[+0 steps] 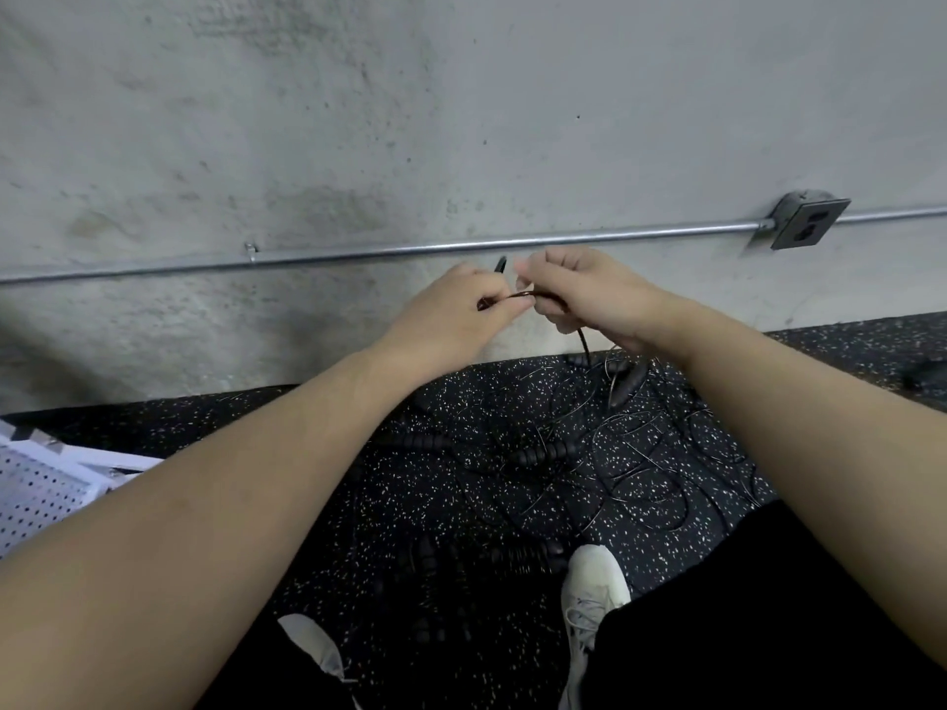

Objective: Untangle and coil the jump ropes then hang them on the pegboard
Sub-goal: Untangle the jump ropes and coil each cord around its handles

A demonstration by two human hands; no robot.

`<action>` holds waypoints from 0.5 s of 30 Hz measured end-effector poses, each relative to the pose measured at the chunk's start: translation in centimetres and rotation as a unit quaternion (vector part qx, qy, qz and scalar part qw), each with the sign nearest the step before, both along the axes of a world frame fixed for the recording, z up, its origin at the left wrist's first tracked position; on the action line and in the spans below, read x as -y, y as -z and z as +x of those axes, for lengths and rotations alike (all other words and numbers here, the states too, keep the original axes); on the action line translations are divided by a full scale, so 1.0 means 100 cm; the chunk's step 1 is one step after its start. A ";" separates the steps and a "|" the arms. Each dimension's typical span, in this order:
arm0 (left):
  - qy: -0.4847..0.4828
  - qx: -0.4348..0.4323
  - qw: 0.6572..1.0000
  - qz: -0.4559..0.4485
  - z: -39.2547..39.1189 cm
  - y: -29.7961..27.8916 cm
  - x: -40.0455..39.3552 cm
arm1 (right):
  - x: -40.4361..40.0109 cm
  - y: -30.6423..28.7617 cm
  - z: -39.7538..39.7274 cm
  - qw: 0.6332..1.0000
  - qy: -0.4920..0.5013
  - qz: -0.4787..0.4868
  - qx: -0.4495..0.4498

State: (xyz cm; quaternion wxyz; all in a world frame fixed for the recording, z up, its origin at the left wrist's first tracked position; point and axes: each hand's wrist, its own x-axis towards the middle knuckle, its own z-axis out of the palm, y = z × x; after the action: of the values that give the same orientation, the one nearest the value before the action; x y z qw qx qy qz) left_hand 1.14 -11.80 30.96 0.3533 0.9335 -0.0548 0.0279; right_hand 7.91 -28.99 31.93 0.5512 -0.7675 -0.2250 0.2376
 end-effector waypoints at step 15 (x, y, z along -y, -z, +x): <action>-0.177 -0.147 0.964 -0.134 0.022 0.022 -0.061 | 0.036 0.025 0.022 0.953 -0.022 -0.301 0.013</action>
State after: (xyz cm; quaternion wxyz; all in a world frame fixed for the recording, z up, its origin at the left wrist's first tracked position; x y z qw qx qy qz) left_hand 3.30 -5.72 28.77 0.4691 0.8660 0.1682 -0.0405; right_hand 10.13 -32.61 29.38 0.2862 -0.8955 -0.1670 0.2970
